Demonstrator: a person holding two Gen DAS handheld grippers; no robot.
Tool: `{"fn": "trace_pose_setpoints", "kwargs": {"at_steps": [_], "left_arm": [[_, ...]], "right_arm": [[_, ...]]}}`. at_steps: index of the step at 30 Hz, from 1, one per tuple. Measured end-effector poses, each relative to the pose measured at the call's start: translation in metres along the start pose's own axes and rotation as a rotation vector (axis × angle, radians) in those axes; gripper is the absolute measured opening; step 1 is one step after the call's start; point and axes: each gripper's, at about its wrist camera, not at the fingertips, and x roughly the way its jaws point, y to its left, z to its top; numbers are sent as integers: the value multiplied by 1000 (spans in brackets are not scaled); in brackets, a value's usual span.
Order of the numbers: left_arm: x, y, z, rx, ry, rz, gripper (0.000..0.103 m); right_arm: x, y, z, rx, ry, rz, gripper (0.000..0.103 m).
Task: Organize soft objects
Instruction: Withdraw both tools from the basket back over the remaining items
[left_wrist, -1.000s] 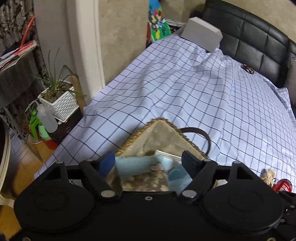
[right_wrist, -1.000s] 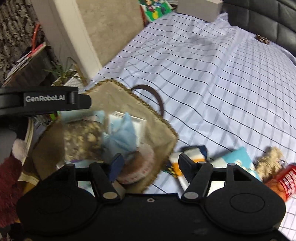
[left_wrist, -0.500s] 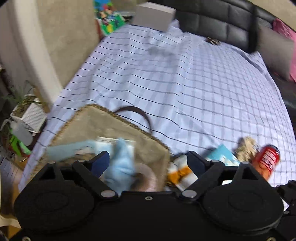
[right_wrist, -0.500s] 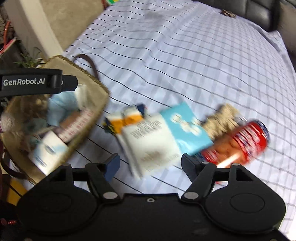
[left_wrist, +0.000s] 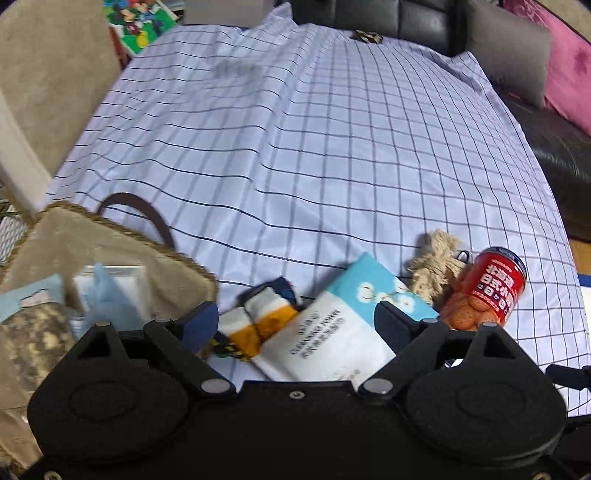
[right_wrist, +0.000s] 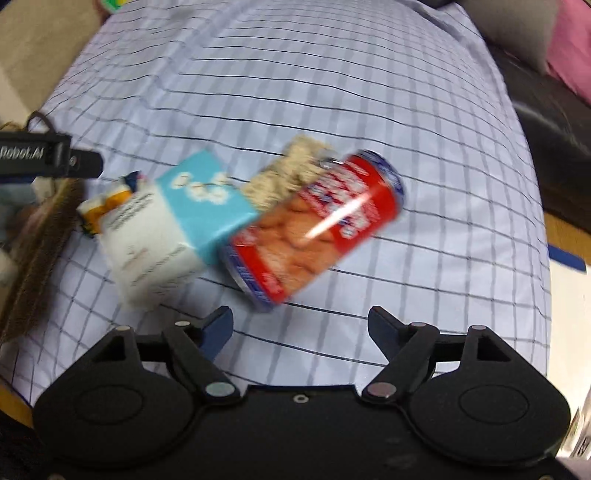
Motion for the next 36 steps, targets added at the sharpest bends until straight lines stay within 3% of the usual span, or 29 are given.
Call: {"fn": "trace_pose_setpoints", "kwargs": {"at_steps": [7,17,25,29,36], "left_arm": [[28,-11,1,-22,70,-20,88],[67,-6,3,-89,149,19,88],[80,1,9,-180,141,68,88],[91,0,14,-200,136,104,94],[96,6,19,-240,139,114,95]], "right_arm": [[16,-34,1,86,31,-22,79],[26,-36,11,117,26,-31,79],[27,-27,18,92,-15,-41,79],[23,-15,20,60,-37,-40,79],[9,6,20,-27,-128,-78,80]]}}
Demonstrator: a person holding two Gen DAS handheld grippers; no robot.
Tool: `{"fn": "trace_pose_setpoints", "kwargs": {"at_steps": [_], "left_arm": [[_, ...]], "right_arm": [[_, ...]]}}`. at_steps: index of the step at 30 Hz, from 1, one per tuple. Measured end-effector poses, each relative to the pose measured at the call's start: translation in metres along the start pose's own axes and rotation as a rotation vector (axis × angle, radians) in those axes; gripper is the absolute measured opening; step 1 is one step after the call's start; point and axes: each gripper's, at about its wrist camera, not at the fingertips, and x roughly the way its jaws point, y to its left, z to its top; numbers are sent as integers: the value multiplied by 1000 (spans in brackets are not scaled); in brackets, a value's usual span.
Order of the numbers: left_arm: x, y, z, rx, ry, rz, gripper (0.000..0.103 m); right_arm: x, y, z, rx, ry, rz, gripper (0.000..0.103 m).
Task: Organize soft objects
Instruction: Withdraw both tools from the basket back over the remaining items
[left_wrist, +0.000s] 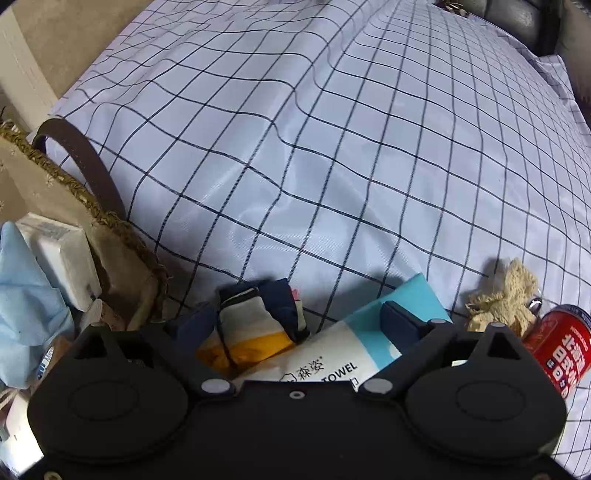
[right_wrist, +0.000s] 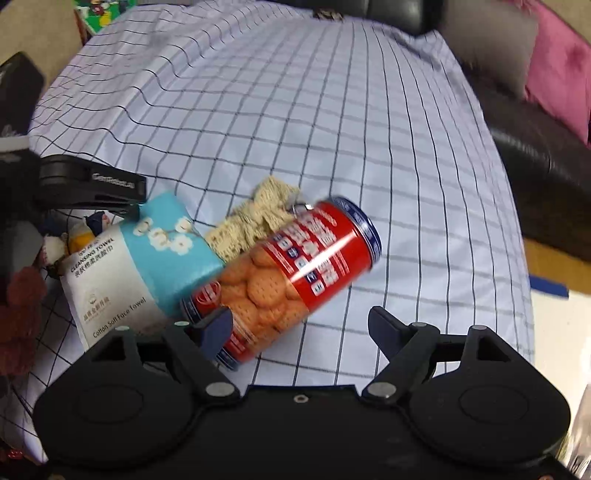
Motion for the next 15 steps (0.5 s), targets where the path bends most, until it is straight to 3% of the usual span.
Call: {"fn": "trace_pose_setpoints", "kwargs": {"at_steps": [5,15], "left_arm": [[4,9,-6,-27,3,-2,99],[2,7,-13,21,-18,0,100]], "right_arm": [[-5,12,0,-36,-20,14,80],[-11,18,-2,-65,-36,27,80]]}}
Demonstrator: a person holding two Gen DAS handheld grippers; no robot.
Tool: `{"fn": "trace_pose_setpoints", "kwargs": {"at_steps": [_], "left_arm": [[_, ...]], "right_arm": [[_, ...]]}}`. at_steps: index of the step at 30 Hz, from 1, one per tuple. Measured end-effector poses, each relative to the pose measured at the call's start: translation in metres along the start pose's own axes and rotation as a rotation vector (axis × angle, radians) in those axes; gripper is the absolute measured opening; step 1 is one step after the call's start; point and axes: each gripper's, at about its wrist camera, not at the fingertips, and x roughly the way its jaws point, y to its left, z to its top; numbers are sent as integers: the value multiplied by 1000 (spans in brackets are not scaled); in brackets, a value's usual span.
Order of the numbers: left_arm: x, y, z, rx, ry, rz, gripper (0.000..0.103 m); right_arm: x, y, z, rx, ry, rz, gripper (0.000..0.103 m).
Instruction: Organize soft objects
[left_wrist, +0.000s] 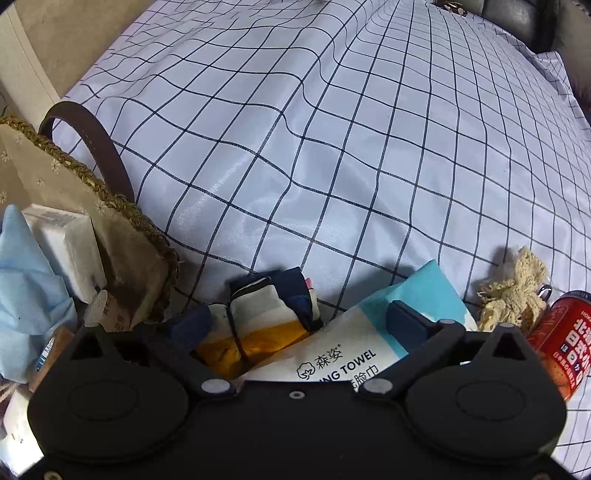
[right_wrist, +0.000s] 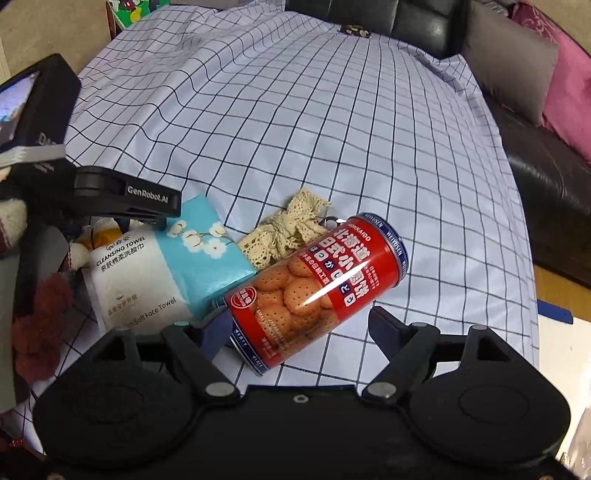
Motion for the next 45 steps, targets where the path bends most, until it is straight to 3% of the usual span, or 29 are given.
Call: {"fn": "trace_pose_setpoints", "kwargs": {"at_steps": [5,8,20,26,34,41,45], "left_arm": [[0,-1,1,-8,11,-25,100],[4,-5,7,2,18,-76,100],[26,-52,21,40,59,-203,97],[7,-69,18,117,-9,-163,97],[-22,-63,30,106,-88,-142,97],[-38,-46,38,120,-191,-87,98],[-43,-41,42,117,-225,-75,98]], "right_arm": [[-4,-3,2,15,-9,3,80],[-4,-3,3,22,-8,6,80],[-15,-2,10,21,-60,-17,81],[-18,-18,23,49,-120,-52,81],[21,-39,66,150,-39,-22,81],[75,-18,79,46,42,-33,84],[93,3,80,-60,14,-70,87]]}}
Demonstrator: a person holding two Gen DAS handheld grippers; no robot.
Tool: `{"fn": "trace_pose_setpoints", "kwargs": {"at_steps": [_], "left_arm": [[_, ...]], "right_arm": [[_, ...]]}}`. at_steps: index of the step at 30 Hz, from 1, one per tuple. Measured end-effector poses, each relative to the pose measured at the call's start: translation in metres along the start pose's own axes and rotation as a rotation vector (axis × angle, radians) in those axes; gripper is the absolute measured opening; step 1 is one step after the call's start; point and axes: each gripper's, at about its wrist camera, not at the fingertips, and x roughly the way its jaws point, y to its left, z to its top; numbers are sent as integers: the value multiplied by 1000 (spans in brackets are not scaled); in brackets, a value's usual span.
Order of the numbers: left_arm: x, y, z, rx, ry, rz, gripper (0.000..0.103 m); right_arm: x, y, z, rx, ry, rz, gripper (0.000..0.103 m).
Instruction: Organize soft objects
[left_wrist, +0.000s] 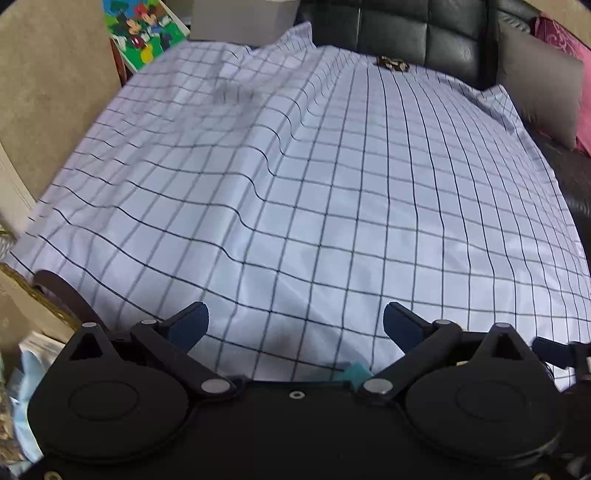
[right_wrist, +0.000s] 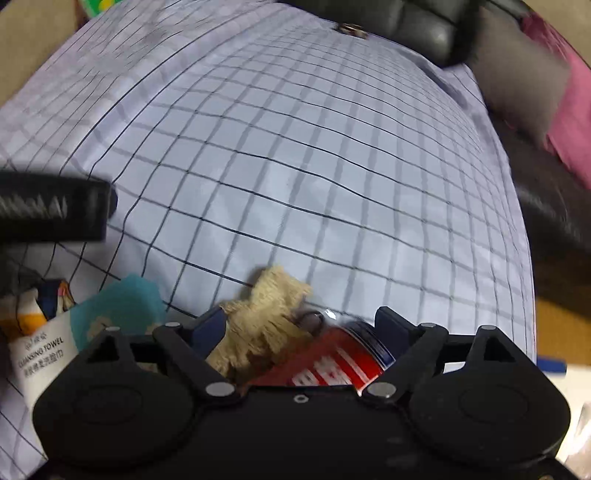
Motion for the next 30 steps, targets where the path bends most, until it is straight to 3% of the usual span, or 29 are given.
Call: {"fn": "trace_pose_setpoints", "kwargs": {"at_steps": [5,9,11,13,14,22,24,30], "left_arm": [[1,10,0,-1,8,-9,98],[4,14,-1,1,19,-1,98],[6,16,0,-5,30,-10,98],[7,18,0,-14,42,-19,98],[7,19,0,-16,45,-21,98],[7,16,-3,-6,59,-32,98],[8,16,-3,-6,59,-28,98],[9,18,-3,-11,66,-30,98]], "right_arm": [[21,19,1,-68,20,0,86],[38,21,-1,-106,59,-5,65],[40,19,0,-103,59,10,61],[40,13,5,-72,55,37,38],[40,6,11,-50,58,50,34],[39,-40,35,122,-6,-52,21],[41,-54,40,155,-10,-105,12],[63,-105,38,318,85,-185,12]]}}
